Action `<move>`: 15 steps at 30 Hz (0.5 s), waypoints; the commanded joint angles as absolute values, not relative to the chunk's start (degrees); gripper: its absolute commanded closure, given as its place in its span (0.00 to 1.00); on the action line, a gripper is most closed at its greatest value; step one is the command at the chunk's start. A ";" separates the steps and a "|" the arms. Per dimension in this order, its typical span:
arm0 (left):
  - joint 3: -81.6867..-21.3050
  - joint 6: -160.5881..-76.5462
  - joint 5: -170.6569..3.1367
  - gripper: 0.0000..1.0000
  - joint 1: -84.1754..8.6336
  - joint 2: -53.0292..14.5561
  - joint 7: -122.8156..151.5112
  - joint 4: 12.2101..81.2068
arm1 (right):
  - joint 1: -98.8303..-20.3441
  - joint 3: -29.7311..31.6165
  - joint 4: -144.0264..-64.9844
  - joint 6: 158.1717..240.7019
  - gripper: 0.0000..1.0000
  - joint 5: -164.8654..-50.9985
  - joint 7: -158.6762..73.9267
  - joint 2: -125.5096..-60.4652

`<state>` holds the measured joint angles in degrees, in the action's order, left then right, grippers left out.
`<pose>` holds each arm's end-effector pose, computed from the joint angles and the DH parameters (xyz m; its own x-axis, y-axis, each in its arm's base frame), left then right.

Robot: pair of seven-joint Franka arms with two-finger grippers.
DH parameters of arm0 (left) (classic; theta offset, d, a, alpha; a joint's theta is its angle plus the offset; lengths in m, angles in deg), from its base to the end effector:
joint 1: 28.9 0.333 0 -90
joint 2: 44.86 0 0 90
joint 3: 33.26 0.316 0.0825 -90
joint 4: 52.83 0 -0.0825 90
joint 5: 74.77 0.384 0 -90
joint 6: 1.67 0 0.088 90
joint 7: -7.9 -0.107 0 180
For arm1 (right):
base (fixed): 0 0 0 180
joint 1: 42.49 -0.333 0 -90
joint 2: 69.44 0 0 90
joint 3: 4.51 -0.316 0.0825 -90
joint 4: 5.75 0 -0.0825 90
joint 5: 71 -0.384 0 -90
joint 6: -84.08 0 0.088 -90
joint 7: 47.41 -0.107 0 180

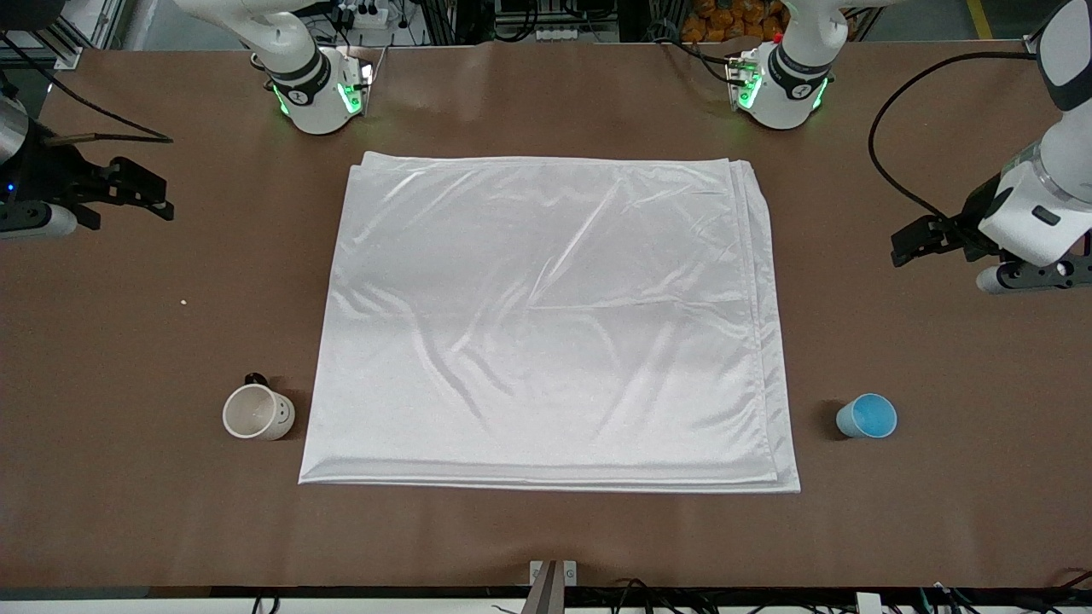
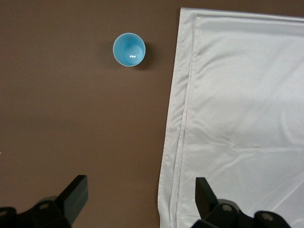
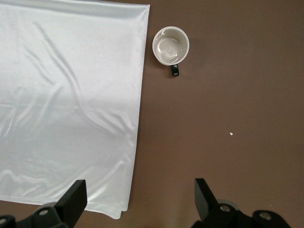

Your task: Place blue cup into white mug on cloth

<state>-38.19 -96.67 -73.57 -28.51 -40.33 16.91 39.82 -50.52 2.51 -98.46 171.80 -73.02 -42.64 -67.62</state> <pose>0.5808 -0.0423 0.5653 0.9965 0.0762 -0.0351 0.0755 -0.9970 -0.0197 0.5395 0.0123 0.6162 0.9934 0.1023 -0.0521 0.1001 -0.9940 -0.0436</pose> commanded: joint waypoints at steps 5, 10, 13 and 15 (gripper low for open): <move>-37.92 -96.68 -72.13 0.00 -27.32 -33.88 15.63 34.10 | -49.96 2.26 -97.07 171.71 0.00 -73.37 -42.84 -69.52; -37.39 -99.13 -71.00 0.00 -27.14 -30.80 15.72 33.39 | -50.49 2.26 -96.98 171.62 0.00 -73.11 -42.57 -71.90; -37.39 -100.80 -68.88 0.00 -27.14 -29.39 15.72 33.30 | -50.31 2.26 -97.33 171.53 0.00 -73.02 -42.48 -72.07; -37.39 -101.77 -68.53 0.00 -27.05 -28.51 15.72 33.30 | -50.22 2.26 -97.59 171.44 0.00 -73.02 -42.48 -72.16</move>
